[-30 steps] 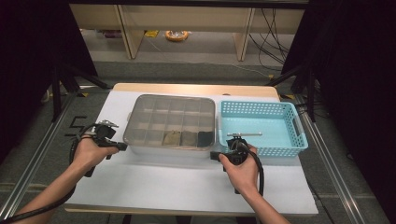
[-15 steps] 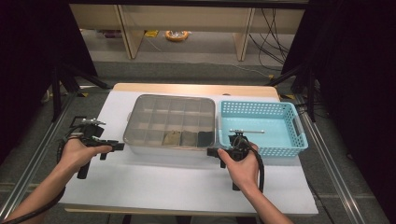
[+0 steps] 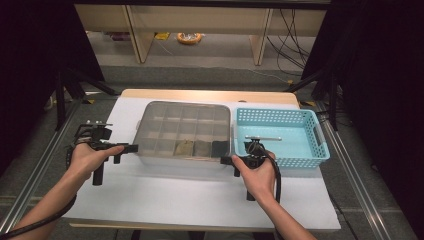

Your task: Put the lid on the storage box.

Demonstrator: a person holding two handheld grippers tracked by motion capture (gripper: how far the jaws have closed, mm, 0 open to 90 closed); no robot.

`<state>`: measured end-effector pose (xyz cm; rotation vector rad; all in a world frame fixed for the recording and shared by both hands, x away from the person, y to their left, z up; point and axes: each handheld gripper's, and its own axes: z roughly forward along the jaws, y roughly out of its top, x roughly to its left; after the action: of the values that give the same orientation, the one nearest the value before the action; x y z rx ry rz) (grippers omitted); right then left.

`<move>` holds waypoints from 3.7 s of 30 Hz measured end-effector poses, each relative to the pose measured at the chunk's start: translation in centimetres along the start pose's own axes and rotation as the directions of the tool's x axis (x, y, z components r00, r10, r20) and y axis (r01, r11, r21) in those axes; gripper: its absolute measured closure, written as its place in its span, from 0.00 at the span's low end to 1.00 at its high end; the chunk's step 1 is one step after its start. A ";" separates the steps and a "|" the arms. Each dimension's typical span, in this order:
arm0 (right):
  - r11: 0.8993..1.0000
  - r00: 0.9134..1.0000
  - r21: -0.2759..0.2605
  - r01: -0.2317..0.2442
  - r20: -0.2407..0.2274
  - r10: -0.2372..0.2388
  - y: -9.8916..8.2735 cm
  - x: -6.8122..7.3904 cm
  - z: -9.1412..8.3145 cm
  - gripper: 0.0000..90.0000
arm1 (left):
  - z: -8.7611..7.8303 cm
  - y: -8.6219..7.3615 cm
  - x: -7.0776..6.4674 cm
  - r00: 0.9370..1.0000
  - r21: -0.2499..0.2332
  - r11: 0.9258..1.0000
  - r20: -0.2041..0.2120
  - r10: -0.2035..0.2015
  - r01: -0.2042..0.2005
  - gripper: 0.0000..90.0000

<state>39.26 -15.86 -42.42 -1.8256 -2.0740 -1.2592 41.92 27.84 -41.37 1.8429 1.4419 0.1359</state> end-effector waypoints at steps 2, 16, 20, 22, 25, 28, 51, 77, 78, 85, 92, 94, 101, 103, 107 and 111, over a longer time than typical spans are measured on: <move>0.999 1.000 -0.017 0.029 0.009 -0.029 0.1 -0.2 0.1 0.67 | 0.4 0.2 -0.1 1.000 -0.003 1.000 -0.002 -0.001 0.001 0.57; 1.000 1.000 -0.015 -0.008 0.005 0.008 0.5 0.0 0.1 0.66 | 0.7 0.8 -0.7 0.994 0.013 0.996 -0.056 0.092 -0.091 0.65; 1.000 1.000 -0.007 -0.018 0.004 0.018 0.5 0.3 -0.2 0.67 | 0.8 1.0 -0.8 0.991 0.011 0.993 -0.065 0.116 -0.115 0.67; 0.999 1.000 -0.034 0.027 0.000 -0.027 0.6 0.0 -0.1 0.67 | 0.8 1.0 -0.8 0.990 0.005 0.992 -0.064 0.129 -0.129 0.67; 0.999 0.999 -0.036 0.029 0.020 -0.028 0.5 -0.1 -0.1 0.70 | 0.9 1.2 -0.8 0.989 0.018 0.991 -0.056 0.136 -0.135 0.68; 0.998 0.999 -0.048 0.044 0.022 -0.043 0.5 -0.2 -0.3 0.70 | 1.0 1.3 -0.9 0.988 0.016 0.990 -0.059 0.141 -0.140 0.68; 0.995 0.994 -0.034 0.097 0.049 -0.096 0.1 -0.1 -2.2 0.99 | -1.2 0.0 -3.1 0.976 -0.042 0.976 -0.046 0.214 -0.215 0.89; 0.994 0.993 -0.056 0.095 0.080 -0.090 0.4 0.7 -1.6 0.99 | 0.5 -1.5 -4.1 0.971 0.016 0.970 0.010 0.241 -0.241 0.96; 0.991 0.991 -0.058 0.117 0.077 -0.112 0.5 0.5 -1.6 0.99 | 0.3 -1.4 -4.1 0.971 0.011 0.971 -0.006 0.239 -0.239 0.96; 0.993 0.992 -0.061 0.105 0.072 -0.100 0.4 0.0 -1.8 0.99 | -0.2 -1.3 -3.2 0.970 -0.008 0.970 -0.037 0.241 -0.241 0.95; 0.992 0.992 -0.063 0.113 0.058 -0.110 -0.1 -0.2 -2.1 0.99 | -1.3 -1.1 -1.7 0.980 -0.029 0.982 -0.085 0.182 -0.185 0.99; 0.992 0.993 -0.065 0.108 0.061 -0.104 -0.2 -0.3 -2.3 0.99 | -1.5 -1.1 -1.0 0.980 -0.028 0.985 -0.109 0.166 -0.169 0.99; 0.993 0.993 -0.056 0.103 0.066 -0.100 -0.5 -0.5 -2.7 0.98 | -1.0 -2.2 -0.9 0.981 0.013 0.987 -0.108 0.158 -0.158 0.99; 0.993 0.992 -0.055 0.107 0.079 -0.103 -0.5 -0.5 -2.6 0.98 | -1.0 -2.3 -1.1 0.980 0.030 0.985 -0.101 0.171 -0.169 0.99; 0.992 0.993 -0.055 0.110 0.057 -0.107 -0.5 -0.3 -2.5 0.98 | -0.7 -2.0 -1.1 0.979 0.034 0.985 -0.105 0.174 -0.171 0.99; 0.992 0.993 -0.054 0.111 0.049 -0.108 -0.5 -0.4 -2.5 0.98 | -0.4 -1.7 -1.5 0.978 0.026 0.984 -0.107 0.178 -0.176 0.99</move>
<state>37.90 -17.67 -41.24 -1.8032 -2.2129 -1.3275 39.83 26.85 -41.62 2.0029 1.3523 0.3181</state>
